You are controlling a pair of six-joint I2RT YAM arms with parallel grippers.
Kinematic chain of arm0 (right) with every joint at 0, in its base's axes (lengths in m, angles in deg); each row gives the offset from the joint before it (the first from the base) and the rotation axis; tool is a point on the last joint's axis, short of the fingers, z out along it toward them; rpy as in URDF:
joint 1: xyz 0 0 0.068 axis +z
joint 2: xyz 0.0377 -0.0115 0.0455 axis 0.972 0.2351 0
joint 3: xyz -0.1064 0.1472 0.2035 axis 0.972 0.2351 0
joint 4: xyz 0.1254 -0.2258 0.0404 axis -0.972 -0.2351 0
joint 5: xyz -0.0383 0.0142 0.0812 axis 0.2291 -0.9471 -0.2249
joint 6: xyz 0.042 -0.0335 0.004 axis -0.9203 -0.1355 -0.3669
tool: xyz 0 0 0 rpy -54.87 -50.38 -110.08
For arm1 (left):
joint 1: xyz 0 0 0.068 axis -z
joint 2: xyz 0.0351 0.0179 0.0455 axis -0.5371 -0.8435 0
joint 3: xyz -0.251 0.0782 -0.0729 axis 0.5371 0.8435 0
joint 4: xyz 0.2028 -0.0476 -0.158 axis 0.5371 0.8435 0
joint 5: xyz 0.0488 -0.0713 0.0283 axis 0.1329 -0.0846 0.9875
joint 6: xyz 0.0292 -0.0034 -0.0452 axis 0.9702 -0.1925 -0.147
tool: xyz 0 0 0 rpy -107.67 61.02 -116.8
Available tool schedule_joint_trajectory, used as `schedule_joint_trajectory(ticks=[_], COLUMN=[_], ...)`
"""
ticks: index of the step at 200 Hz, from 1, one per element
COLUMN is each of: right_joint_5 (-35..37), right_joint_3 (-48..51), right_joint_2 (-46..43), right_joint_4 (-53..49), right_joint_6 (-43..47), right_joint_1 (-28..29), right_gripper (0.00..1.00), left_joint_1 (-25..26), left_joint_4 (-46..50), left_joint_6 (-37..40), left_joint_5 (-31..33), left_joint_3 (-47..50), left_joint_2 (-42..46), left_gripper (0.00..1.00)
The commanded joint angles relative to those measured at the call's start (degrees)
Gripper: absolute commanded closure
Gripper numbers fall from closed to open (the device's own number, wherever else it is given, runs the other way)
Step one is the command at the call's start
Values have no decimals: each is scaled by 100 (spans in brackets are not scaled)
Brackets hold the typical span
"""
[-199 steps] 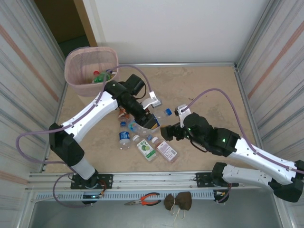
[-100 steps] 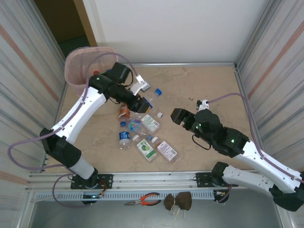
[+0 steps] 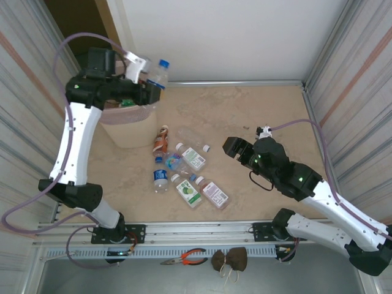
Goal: Put the plastic bottles in the bin
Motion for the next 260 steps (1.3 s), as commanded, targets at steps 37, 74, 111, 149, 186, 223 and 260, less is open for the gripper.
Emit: schedule_joint_trajectory(ticks=[37, 74, 111, 149, 186, 223, 260], right_joint_5=[3, -2, -33, -50, -64, -146, -165], right_joint_3=[-229, -238, -212, -209, -176, -159, -150], right_joint_2=[23, 24, 37, 92, 93, 105, 70], right_joint_4=[-77, -78, -61, -36, -43, -43, -43], right_joint_6=[153, 189, 154, 145, 145, 136, 145], right_joint_1=[-87, -106, -112, -124, -150, -194, -221], right_gripper=[17, 17, 17, 17, 17, 16, 16], left_joint_1=[-1308, -1926, -2094, -2096, -2096, -2105, -2104], left_joint_4=[11, 114, 342, 319, 346, 319, 289], left_joint_6=[-273, -331, -152, -117, -112, -191, -261], left_joint_5=[431, 771, 1446, 1887, 2174, 2132, 2058], left_joint_3=[-667, -673, -496, 14, 432, 713, 685], left_joint_2=[-447, -746, -975, -1096, -1207, -1319, -1256], left_gripper=[52, 52, 50, 49, 46, 41, 30])
